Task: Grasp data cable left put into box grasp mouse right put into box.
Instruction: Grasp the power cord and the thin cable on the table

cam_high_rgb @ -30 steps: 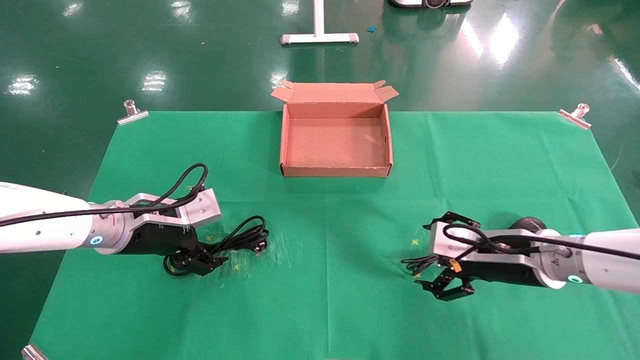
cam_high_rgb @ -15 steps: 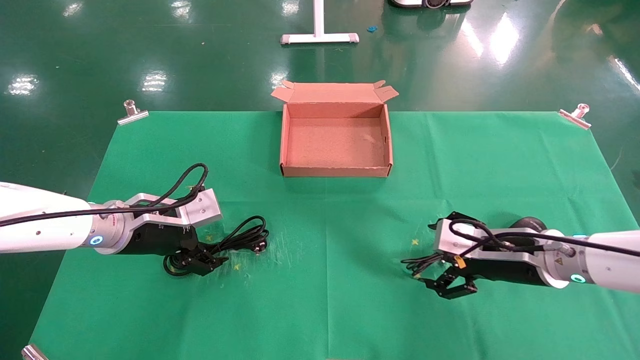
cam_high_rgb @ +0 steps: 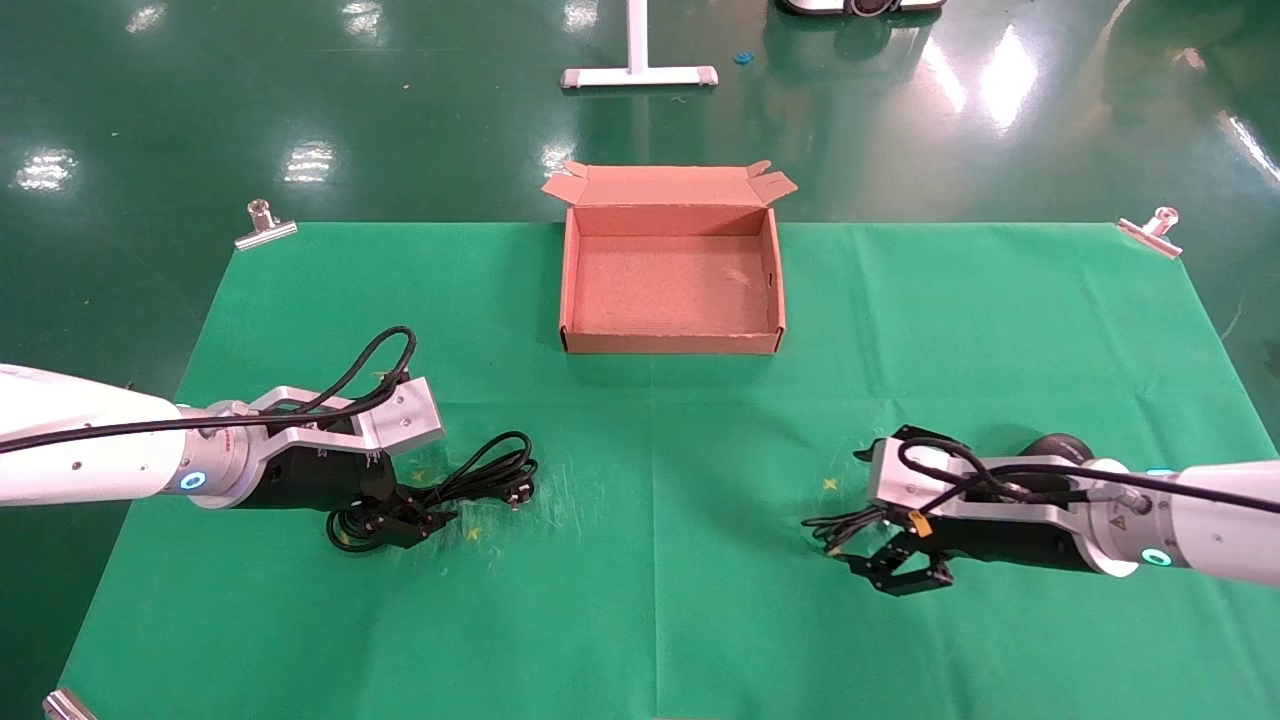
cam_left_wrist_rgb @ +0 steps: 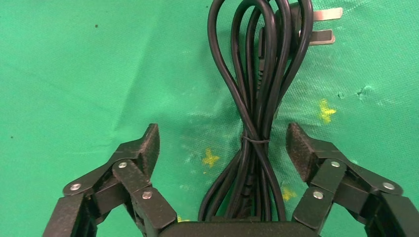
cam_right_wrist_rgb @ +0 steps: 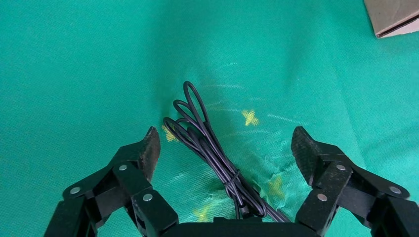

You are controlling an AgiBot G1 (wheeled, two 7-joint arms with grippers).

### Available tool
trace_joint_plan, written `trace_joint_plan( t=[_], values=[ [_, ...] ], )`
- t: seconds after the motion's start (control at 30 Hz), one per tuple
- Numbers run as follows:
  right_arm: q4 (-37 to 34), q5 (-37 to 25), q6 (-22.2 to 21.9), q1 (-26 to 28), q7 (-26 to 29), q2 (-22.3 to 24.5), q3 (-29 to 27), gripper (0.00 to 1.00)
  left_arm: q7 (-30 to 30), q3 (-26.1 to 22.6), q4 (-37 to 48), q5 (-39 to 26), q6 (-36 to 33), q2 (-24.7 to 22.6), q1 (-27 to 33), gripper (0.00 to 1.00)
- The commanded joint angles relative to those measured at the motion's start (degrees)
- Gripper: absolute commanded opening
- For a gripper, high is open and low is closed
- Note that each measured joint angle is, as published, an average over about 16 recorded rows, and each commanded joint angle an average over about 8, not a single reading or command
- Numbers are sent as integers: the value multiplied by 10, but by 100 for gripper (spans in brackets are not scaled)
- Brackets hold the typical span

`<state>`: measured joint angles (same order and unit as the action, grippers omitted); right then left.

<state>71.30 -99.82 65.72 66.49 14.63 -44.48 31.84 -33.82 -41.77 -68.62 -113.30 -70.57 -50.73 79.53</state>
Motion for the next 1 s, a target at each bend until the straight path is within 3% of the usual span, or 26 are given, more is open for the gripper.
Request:
trace_joint_plan(
  t=[0.03, 1.0],
  values=[
    [0, 0, 0, 0, 0, 0, 0, 0, 0, 0, 0, 0, 0, 0, 0, 0],
    [2, 0, 1, -1, 1, 1, 0, 0, 0, 0, 0, 3, 0, 0, 0, 0]
  ],
)
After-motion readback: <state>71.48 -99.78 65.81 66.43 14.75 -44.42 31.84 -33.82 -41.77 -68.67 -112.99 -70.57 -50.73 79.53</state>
